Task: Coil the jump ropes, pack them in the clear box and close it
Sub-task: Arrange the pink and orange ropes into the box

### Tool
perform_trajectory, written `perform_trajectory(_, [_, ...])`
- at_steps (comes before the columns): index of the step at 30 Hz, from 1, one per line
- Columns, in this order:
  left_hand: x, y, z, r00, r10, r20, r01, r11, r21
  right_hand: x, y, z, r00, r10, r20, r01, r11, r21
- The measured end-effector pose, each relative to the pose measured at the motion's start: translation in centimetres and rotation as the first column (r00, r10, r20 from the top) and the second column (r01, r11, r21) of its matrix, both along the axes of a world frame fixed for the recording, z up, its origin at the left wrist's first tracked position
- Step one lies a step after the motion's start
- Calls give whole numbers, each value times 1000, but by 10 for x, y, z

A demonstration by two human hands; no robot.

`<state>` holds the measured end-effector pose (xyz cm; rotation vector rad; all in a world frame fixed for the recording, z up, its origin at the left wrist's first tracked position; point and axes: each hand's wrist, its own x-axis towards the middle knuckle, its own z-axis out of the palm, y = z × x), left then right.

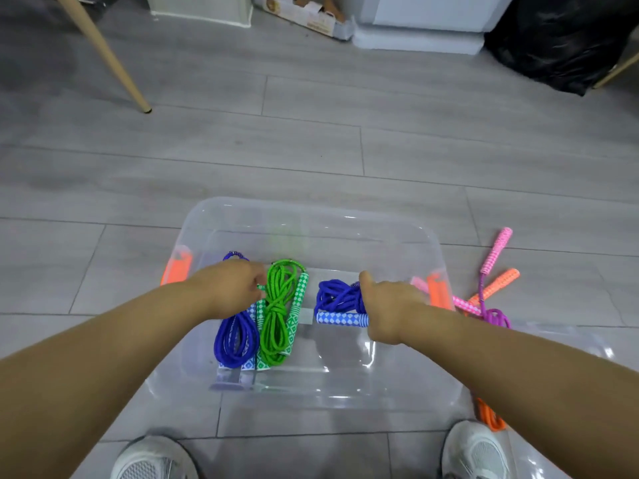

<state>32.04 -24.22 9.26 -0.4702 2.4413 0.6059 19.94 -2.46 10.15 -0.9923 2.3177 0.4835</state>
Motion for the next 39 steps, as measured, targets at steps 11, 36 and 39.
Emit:
perform_trajectory(11, [0,-7,-63,951,-238,196,258,963,-82,20,-39,-105,781,-606,149,623,771,-132])
perform_trajectory(36, [-6,22,-85,800,-527,287,595,759,-264,31,-51,-126,766,-528,368,611,776,-159])
perform_trajectory(39, [-8,21,-79,805,-523,280,589,761,-272,22,-51,-119,791,-466,397,558,816,-154])
